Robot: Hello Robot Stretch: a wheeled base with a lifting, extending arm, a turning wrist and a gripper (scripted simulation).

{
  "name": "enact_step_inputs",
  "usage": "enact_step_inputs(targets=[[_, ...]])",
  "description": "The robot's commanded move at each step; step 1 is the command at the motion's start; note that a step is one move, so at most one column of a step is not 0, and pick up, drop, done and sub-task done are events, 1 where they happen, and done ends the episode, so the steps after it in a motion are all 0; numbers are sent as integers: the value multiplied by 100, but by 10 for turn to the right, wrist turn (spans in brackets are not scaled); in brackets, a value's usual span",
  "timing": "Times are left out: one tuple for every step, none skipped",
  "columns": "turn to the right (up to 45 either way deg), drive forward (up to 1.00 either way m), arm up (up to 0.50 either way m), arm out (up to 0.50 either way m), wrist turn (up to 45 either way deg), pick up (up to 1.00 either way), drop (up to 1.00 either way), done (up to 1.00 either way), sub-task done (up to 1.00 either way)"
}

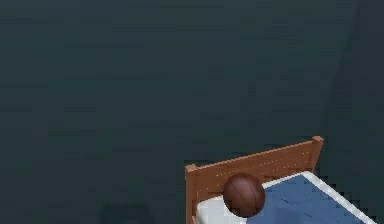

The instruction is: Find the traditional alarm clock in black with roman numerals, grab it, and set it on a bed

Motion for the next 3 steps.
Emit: enact_step_inputs(targets=[[0,0,-40,0,0,0,0,0,0],[0,0,-32,0,0,0,0,0,0],[0,0,0,0,0,0,100,0,0]])
